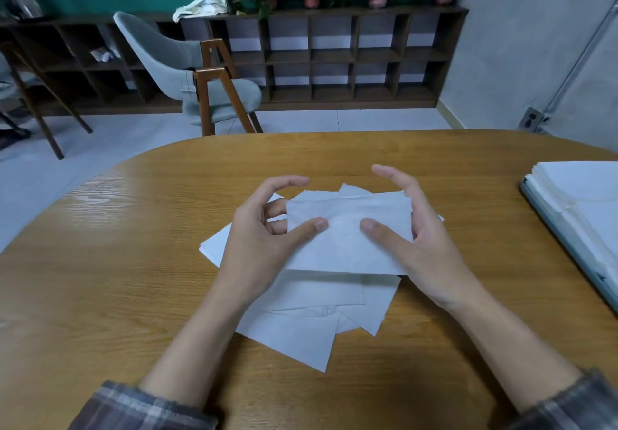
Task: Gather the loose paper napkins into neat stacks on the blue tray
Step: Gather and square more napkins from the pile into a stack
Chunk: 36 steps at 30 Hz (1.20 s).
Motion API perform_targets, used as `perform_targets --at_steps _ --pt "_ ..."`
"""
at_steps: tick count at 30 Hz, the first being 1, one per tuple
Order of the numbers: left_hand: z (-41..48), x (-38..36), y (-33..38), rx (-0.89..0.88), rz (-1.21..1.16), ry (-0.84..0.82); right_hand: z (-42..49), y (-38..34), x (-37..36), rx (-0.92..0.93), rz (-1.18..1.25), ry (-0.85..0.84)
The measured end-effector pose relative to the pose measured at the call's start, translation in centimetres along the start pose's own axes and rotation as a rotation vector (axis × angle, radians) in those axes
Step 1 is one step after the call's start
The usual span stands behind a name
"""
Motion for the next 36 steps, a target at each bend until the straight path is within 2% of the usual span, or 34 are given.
perform_targets --at_steps 5,9,12,16,18,21,23,25,28,36 --pt "0.1 0.1 -0.2 0.011 0.012 0.000 0.0 0.2 0.3 0.009 -0.063 0.018" --pt "0.2 0.3 -0.3 -0.015 0.153 0.079 0.2 0.2 0.5 0.016 0.005 0.061" --pt "-0.1 -0.1 -0.3 0.095 -0.016 -0.029 0.3 0.3 0.8 0.006 0.060 0.089" --pt "0.0 0.1 -0.2 0.055 -0.032 0.027 0.1 0.1 0.6 0.000 0.027 -0.008" --pt "0.2 -0.1 -0.5 0.027 0.048 0.052 0.2 0.4 0.5 -0.002 -0.098 -0.046" --pt "0.6 0.5 -1.4 -0.048 0.346 0.073 0.5 1.3 1.7 -0.021 -0.239 0.105" --pt "0.9 0.7 -2.0 -0.088 0.626 0.008 0.7 1.4 2.8 -0.009 -0.303 0.212" --pt "0.9 0.4 -2.3 -0.090 0.762 -0.077 0.7 1.5 3.5 0.003 -0.330 0.258" --pt "1.0 0.3 -2.5 -0.140 0.820 -0.113 0.7 1.6 3.5 0.037 -0.376 0.256" --pt "0.9 0.4 -2.2 -0.150 0.719 -0.092 0.6 1.7 3.3 0.048 -0.416 0.246"
Point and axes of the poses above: each hand's wrist, its own z-axis towards the middle knuckle, its own x-axis out of the back of the hand, y = z × x, the point moved 4 cm from there along z, towards the middle knuckle, and after that the axes turned 9 degrees about x, right-handed, at the moved point
